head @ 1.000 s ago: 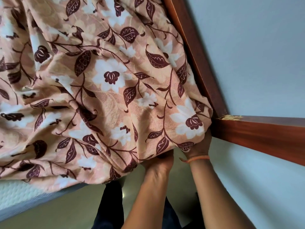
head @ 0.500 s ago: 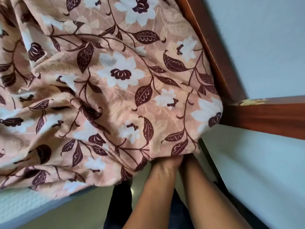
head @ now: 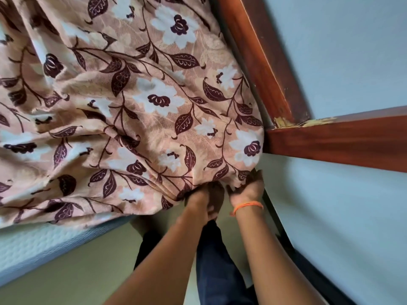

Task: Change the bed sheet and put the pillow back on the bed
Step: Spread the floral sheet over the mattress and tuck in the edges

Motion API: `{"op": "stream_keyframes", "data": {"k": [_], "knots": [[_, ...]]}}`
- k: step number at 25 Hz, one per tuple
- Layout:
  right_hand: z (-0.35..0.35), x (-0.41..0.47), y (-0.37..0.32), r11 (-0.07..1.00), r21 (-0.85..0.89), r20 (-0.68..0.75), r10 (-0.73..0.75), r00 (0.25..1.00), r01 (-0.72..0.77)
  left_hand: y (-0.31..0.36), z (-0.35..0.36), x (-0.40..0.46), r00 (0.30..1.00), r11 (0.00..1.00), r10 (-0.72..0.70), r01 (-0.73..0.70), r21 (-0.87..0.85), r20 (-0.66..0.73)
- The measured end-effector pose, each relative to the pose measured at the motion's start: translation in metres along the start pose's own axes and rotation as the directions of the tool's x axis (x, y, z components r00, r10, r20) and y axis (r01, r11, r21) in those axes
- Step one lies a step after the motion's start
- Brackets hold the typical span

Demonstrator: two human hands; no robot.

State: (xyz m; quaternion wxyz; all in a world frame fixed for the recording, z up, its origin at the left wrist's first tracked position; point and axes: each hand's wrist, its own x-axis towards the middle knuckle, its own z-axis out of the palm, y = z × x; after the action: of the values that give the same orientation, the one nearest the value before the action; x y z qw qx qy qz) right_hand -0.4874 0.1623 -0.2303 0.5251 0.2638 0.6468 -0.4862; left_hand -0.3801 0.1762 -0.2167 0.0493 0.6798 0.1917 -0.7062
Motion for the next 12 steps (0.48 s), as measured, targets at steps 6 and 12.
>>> {"op": "stream_keyframes", "data": {"k": [6,12], "knots": [[0.018,-0.030,-0.001,0.991,-0.132,0.132,0.026,0.991,-0.008,-0.009,0.011,-0.036,0.934,0.915,0.358,-0.354,-0.196,-0.014],[0.036,0.010,-0.007,0.998,-0.056,0.163,0.020,0.986,-0.011,0.011,0.031,-0.019,0.979,0.813,0.201,-0.146,-0.564,0.035]]}}
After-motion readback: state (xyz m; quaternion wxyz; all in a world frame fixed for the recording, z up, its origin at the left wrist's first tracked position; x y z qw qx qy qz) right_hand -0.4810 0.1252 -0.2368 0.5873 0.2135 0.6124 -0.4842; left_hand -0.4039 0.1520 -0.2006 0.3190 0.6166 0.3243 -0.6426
